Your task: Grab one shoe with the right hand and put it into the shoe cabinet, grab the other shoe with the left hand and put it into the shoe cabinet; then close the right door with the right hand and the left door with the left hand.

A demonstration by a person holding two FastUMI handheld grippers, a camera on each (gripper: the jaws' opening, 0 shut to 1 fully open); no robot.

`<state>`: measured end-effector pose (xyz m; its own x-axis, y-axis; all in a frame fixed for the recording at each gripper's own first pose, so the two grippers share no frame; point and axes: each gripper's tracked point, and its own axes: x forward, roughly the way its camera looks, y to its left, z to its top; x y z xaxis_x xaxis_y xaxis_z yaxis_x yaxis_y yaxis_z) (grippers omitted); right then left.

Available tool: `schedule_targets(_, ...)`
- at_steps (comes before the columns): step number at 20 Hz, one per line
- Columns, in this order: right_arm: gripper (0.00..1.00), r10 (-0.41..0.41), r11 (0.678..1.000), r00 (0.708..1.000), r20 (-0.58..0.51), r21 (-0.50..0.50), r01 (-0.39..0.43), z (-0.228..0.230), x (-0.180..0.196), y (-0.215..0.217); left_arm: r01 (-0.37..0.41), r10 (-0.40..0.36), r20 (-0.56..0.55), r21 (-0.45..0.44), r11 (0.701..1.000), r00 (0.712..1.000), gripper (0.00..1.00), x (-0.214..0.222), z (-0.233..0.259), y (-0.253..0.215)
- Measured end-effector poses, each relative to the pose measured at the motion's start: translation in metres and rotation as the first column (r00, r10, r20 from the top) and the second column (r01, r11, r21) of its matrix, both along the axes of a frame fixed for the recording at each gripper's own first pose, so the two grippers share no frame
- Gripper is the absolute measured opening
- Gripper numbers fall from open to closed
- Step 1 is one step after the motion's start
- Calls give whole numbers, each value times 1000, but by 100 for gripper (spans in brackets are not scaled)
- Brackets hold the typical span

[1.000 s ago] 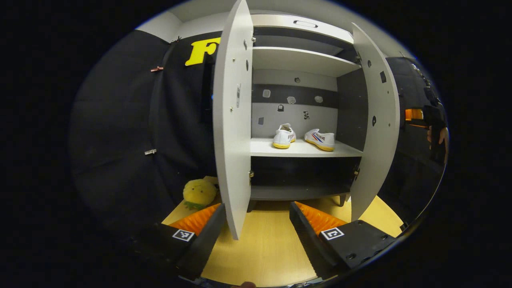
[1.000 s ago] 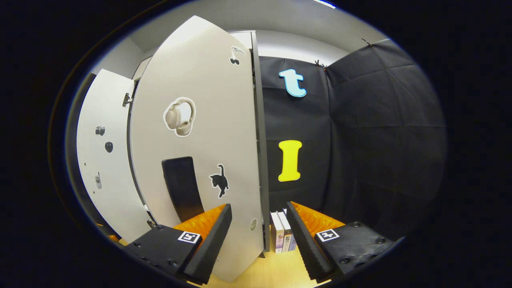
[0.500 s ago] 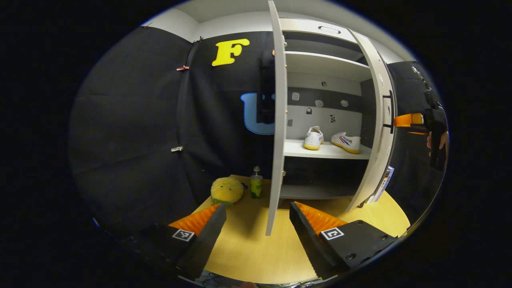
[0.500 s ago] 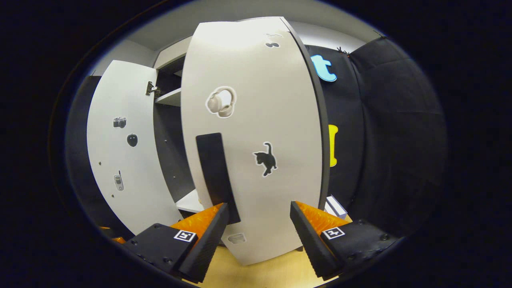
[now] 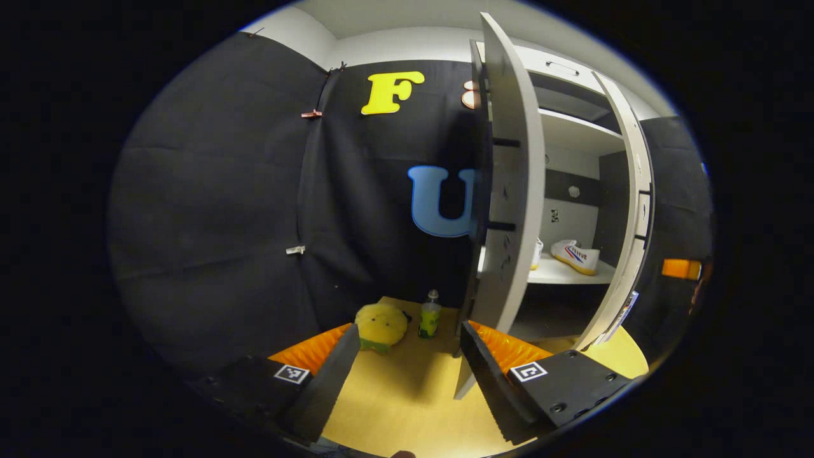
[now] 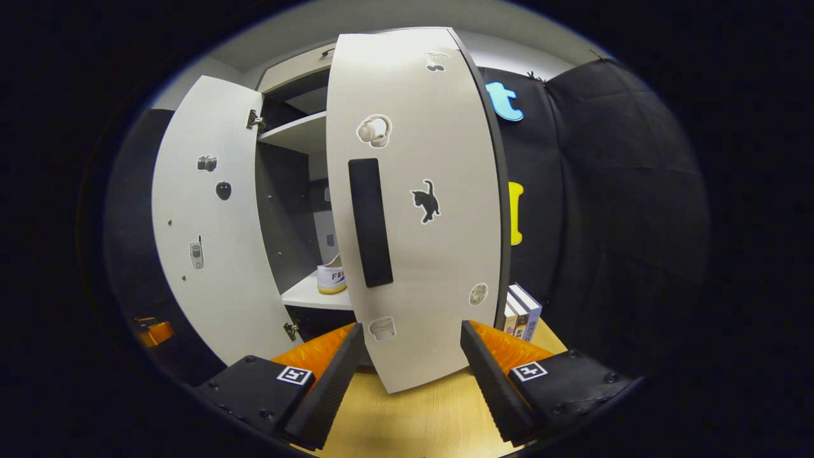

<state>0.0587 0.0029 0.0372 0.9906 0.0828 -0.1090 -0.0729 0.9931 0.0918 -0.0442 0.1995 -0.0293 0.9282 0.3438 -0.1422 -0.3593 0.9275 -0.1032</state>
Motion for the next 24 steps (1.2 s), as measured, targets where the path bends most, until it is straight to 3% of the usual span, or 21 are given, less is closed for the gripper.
schedule_targets(12, 98, -99, 995, 995, -5, -10, 99, -47, -73, 7, 210, -205, 187, -7, 978, 961, 95, 77, 98, 44)
schedule_targets(19, 98, -162, 987, 987, -14, 3, 162, -57, -98, 0, 293, -302, 165, 74, 953, 939, 95, 108, 115, 33)
schedule_targets(24, 98, -194, 981, 981, -19, 1, 194, -59, -103, -7, 295, -307, 162, 96, 951, 938, 94, 109, 114, 25)
